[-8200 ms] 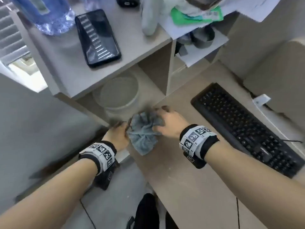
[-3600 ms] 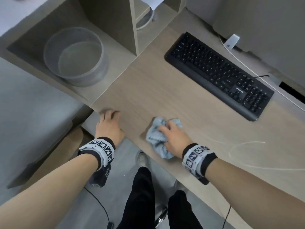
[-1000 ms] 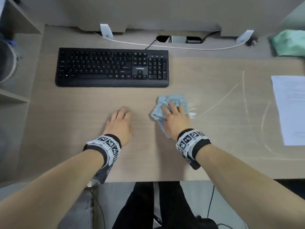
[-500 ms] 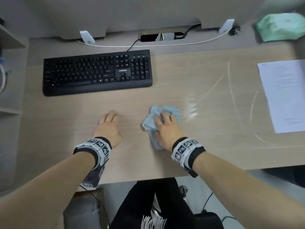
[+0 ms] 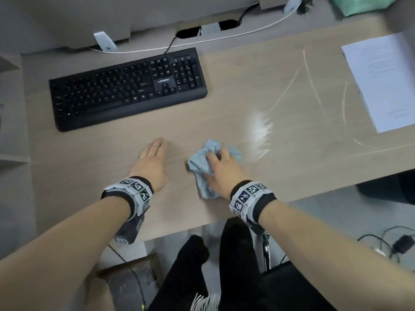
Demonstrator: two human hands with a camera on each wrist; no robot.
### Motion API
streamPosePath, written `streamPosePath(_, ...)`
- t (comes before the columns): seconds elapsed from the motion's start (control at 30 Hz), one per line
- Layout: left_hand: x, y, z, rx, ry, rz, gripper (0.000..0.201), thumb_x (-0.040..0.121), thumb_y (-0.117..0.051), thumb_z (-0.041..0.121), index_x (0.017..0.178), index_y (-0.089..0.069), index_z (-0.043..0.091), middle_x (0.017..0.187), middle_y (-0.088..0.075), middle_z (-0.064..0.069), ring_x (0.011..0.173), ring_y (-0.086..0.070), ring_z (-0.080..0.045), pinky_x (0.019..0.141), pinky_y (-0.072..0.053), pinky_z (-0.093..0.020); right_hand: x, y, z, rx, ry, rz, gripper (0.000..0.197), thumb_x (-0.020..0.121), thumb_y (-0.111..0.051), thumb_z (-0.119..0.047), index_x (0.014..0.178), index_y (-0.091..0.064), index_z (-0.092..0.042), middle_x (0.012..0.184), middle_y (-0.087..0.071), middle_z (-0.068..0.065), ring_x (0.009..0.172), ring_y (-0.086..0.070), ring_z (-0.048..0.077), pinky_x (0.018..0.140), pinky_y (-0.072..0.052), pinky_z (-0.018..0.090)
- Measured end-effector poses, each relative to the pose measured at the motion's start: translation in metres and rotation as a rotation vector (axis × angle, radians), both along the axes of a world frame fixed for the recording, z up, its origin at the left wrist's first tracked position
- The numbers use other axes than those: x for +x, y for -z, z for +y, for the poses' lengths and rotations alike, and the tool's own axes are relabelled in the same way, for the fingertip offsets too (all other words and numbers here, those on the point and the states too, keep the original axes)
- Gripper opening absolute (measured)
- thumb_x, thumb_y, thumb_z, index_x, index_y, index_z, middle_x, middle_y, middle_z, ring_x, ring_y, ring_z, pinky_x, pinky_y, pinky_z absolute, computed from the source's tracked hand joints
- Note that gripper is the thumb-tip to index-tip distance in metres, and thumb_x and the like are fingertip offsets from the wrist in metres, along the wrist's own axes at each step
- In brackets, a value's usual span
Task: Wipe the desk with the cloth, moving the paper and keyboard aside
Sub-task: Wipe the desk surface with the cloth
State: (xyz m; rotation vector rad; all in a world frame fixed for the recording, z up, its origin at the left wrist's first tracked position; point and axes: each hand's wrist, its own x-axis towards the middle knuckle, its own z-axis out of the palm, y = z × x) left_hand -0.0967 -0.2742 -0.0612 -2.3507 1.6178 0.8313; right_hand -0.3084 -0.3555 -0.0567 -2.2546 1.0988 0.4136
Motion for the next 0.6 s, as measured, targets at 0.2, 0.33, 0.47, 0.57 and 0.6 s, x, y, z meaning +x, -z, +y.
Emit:
streamPosePath(0.2, 0.010, -0.006, 0.047, -0.087, 0.035, 0.009, 0.076, 0.069, -0.049, 0.004, 0.144, -0.037, 0.011, 0.157, -0.027, -0.008, 0.142, -0.024, -0.030, 0.116, -0.026, -0.044, -0.018, -0.004, 0.023, 0.057, 0.173, 0.003, 0.059, 0.085, -0.061, -0.007, 0.137, -0.037, -0.022, 0.138, -0.040, 0.013, 0.098, -0.058, 0.027, 0.080, -0.055, 0.038)
streamPosePath(0.33, 0.015, -0.007, 0.076, -0.066, 0.018, 0.011, 0.072, 0.072, -0.048, 0.004, 0.143, -0.039, 0.012, 0.155, -0.029, -0.006, 0.139, -0.027, -0.029, 0.115, -0.029, -0.042, -0.020, -0.012, 0.018, -0.067, 0.281, 0.100, 0.052, 0.084, -0.059, -0.001, 0.130, -0.037, -0.012, 0.132, -0.042, 0.018, 0.092, -0.060, 0.032, 0.069, -0.048, 0.036)
streamPosePath(0.47, 0.017, -0.007, 0.084, -0.051, 0.056, 0.047, 0.074, 0.074, -0.052, 0.000, 0.145, -0.037, 0.010, 0.160, -0.022, -0.004, 0.143, -0.023, -0.027, 0.118, -0.021, -0.032, 0.036, -0.006, 0.078, 0.060, 0.072, 0.084, 0.063, 0.081, -0.062, -0.003, 0.135, -0.033, -0.015, 0.130, -0.043, 0.020, 0.095, -0.062, 0.037, 0.074, -0.052, 0.042)
streamPosePath(0.57, 0.019, -0.009, 0.086, -0.048, 0.102, 0.045, 0.072, 0.078, -0.054, 0.003, 0.147, -0.034, 0.009, 0.161, -0.019, -0.006, 0.145, -0.020, -0.026, 0.119, -0.015, -0.029, 0.062, 0.001, 0.130, 0.146, -0.023, -0.049, 0.061, 0.078, -0.068, -0.005, 0.129, -0.038, -0.018, 0.129, -0.040, 0.016, 0.098, -0.058, 0.035, 0.083, -0.054, 0.047)
streamPosePath(0.6, 0.019, -0.009, 0.086, -0.040, 0.111, 0.042, 0.073, 0.079, -0.054, 0.003, 0.148, -0.032, 0.009, 0.161, -0.018, -0.006, 0.145, -0.019, -0.026, 0.119, -0.015, -0.029, 0.061, 0.004, 0.138, 0.158, -0.027, -0.079, 0.057, 0.078, -0.068, -0.007, 0.126, -0.039, -0.018, 0.127, -0.041, 0.016, 0.098, -0.057, 0.034, 0.083, -0.054, 0.047)
